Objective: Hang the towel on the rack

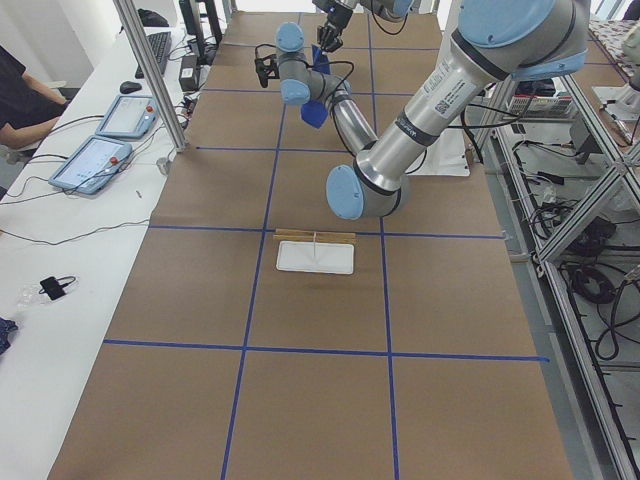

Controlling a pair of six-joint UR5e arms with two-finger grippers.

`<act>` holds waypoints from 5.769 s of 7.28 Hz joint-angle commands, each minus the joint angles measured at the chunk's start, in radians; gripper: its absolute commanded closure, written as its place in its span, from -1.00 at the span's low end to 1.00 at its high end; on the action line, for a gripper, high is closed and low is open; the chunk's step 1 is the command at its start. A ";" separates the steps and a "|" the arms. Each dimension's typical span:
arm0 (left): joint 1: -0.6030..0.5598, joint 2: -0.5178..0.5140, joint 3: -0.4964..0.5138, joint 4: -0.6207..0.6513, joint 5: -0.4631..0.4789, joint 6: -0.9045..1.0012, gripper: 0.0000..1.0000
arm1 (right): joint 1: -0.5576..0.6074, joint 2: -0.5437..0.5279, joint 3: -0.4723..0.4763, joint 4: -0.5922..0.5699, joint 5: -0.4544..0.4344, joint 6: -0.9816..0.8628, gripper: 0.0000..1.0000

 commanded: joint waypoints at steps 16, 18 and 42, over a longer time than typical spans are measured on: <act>0.116 -0.057 0.112 -0.027 0.113 -0.065 -0.33 | 0.048 -0.021 0.135 0.002 -0.001 0.137 1.00; 0.118 -0.057 0.109 -0.027 0.113 -0.068 0.65 | 0.049 -0.019 0.135 0.002 -0.001 0.139 1.00; -0.473 0.756 -0.375 -0.022 -0.384 0.433 1.00 | 0.724 -0.163 -0.501 -0.233 0.673 -0.433 -1.00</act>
